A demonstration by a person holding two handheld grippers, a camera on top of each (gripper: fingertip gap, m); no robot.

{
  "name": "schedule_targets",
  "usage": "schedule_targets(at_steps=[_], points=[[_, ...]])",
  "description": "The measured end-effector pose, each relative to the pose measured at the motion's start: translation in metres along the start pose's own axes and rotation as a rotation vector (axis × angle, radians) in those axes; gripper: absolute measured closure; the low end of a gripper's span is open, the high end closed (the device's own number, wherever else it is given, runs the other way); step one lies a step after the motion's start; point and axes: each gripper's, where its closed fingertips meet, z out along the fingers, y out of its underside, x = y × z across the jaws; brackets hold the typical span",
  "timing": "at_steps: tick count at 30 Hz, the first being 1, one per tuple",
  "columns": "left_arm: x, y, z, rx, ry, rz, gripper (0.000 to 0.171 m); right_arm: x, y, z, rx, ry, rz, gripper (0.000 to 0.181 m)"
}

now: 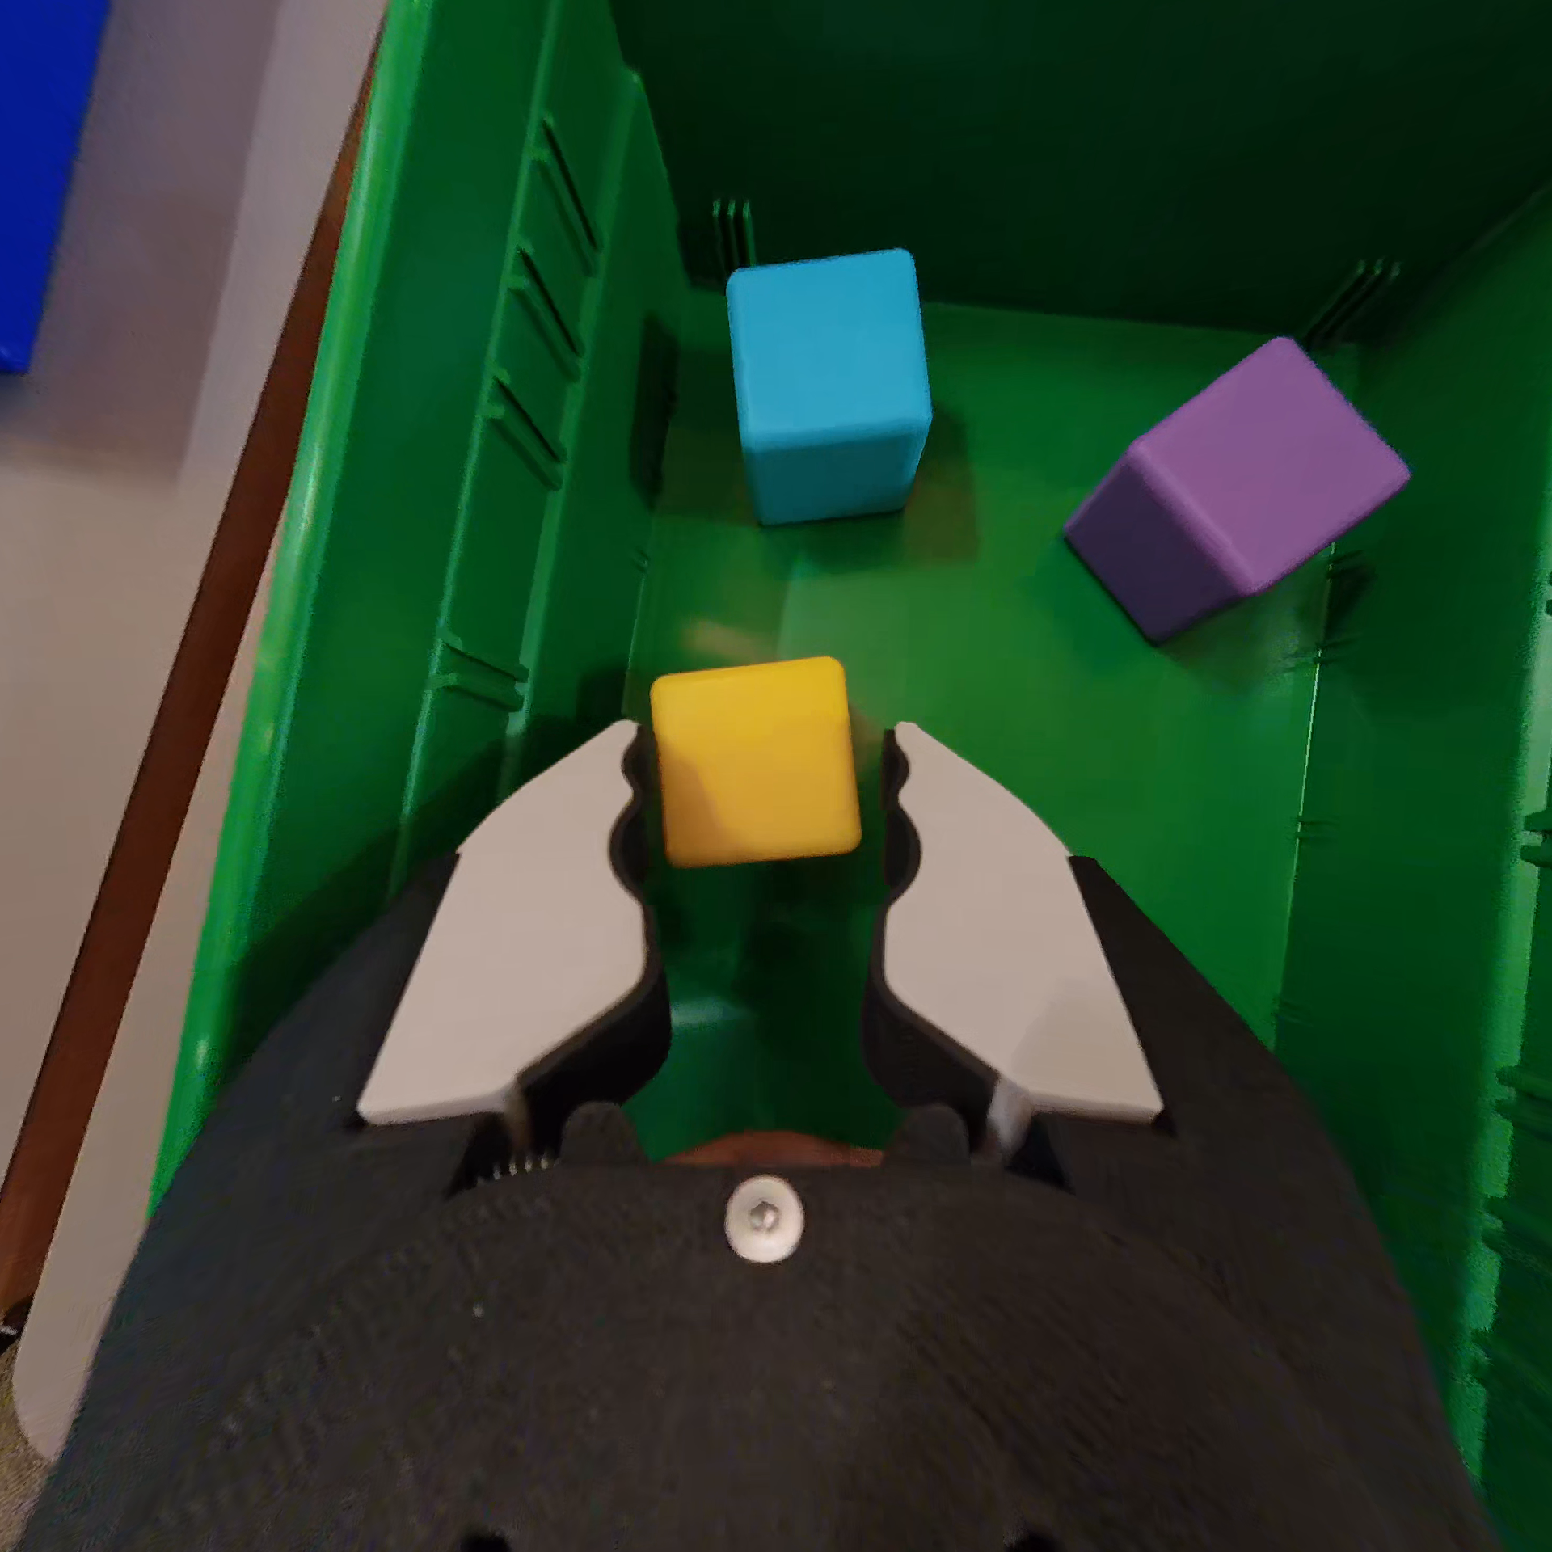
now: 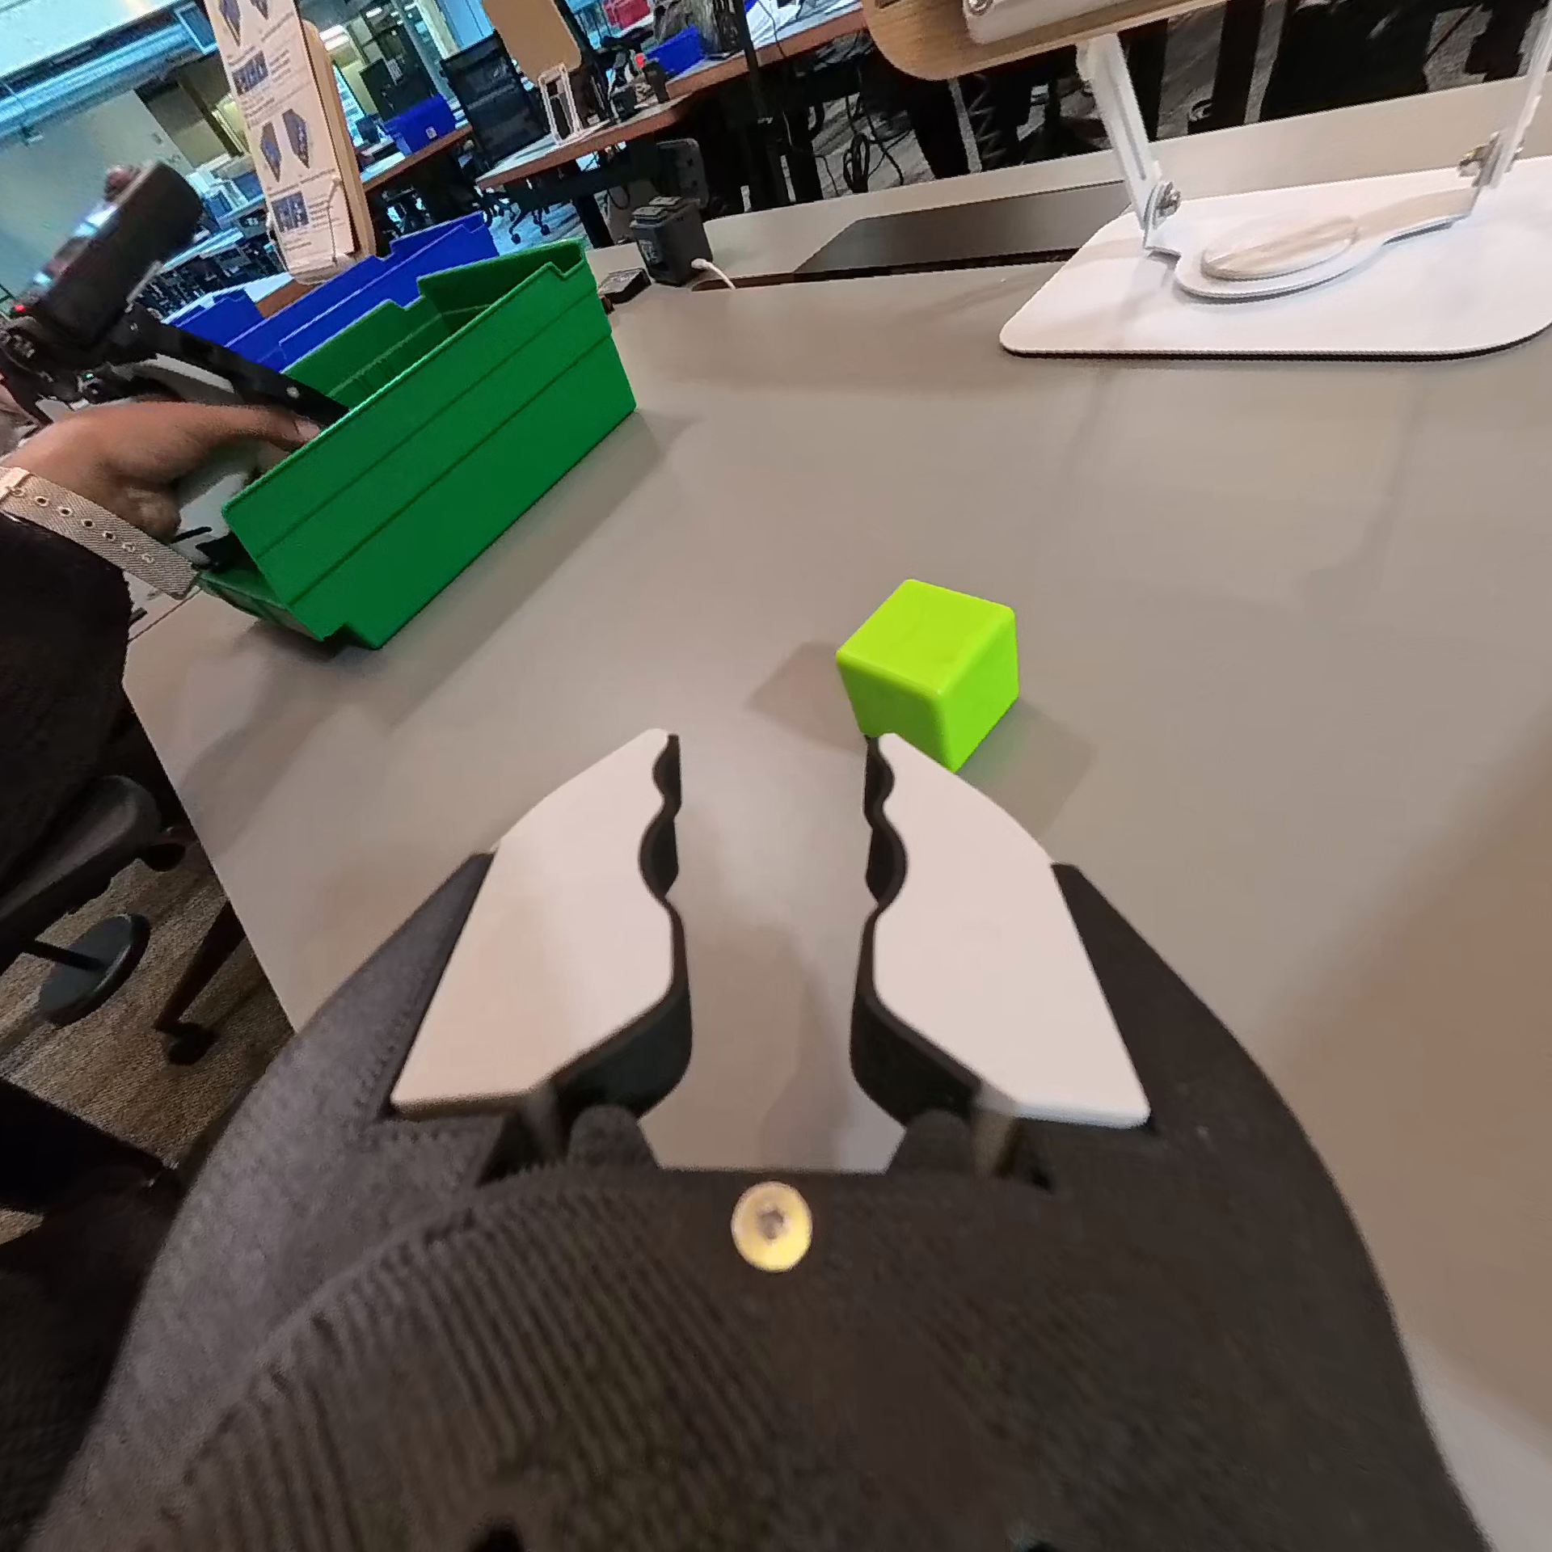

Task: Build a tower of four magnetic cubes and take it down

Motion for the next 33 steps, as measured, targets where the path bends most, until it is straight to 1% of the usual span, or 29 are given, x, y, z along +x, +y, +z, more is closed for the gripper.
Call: schedule_targets(at_steps=[6, 12, 15, 18, 19, 21, 23, 25, 27, 29, 31, 32, 33], points=[[0.001, 0.013, 0.006, -0.087, 0.011, 0.018, 0.121, -0.001, 0.000, 0.001, -0.002, -0.005, -0.003, 0.139], [0.001, 0.013, 0.001, -0.082, -0.006, 0.051, 0.122, 0.000, 0.000, 0.001, 0.001, -0.001, -0.001, 0.140], [-0.002, -0.003, -0.024, -0.020, -0.039, 0.084, 0.122, -0.001, 0.000, 0.001, 0.000, 0.001, -0.002, 0.140], [0.009, -0.031, -0.067, 0.089, -0.023, 0.139, 0.122, -0.002, 0.002, 0.003, -0.011, -0.004, -0.003, 0.140], [0.022, -0.037, -0.083, 0.112, 0.025, 0.168, 0.122, -0.002, 0.003, 0.003, -0.019, -0.008, -0.003, 0.140], [0.059, -0.047, -0.115, 0.162, 0.164, 0.244, 0.122, -0.003, 0.006, 0.003, -0.028, -0.014, 0.001, 0.140], [0.107, -0.050, -0.145, 0.208, 0.315, 0.349, 0.122, -0.003, 0.006, 0.001, -0.027, -0.013, 0.006, 0.140], [0.162, -0.043, -0.165, 0.221, 0.485, 0.465, 0.121, 0.000, 0.006, -0.001, -0.025, -0.007, 0.013, 0.140], [0.223, -0.030, -0.176, 0.210, 0.670, 0.555, 0.121, 0.002, 0.008, -0.004, -0.029, -0.006, 0.030, 0.140], [0.282, -0.010, -0.180, 0.166, 0.842, 0.638, 0.121, 0.004, 0.010, -0.008, -0.031, -0.009, 0.054, 0.140], [0.332, 0.009, -0.178, 0.158, 0.947, 0.739, 0.121, 0.005, 0.011, -0.013, -0.028, -0.008, 0.075, 0.140], [0.355, 0.017, -0.177, 0.196, 0.981, 0.813, 0.121, 0.007, 0.012, -0.016, -0.026, -0.004, 0.079, 0.140], [0.376, 0.025, -0.175, 0.266, 1.005, 0.897, 0.121, 0.008, 0.012, -0.020, -0.022, 0.001, 0.079, 0.139]])
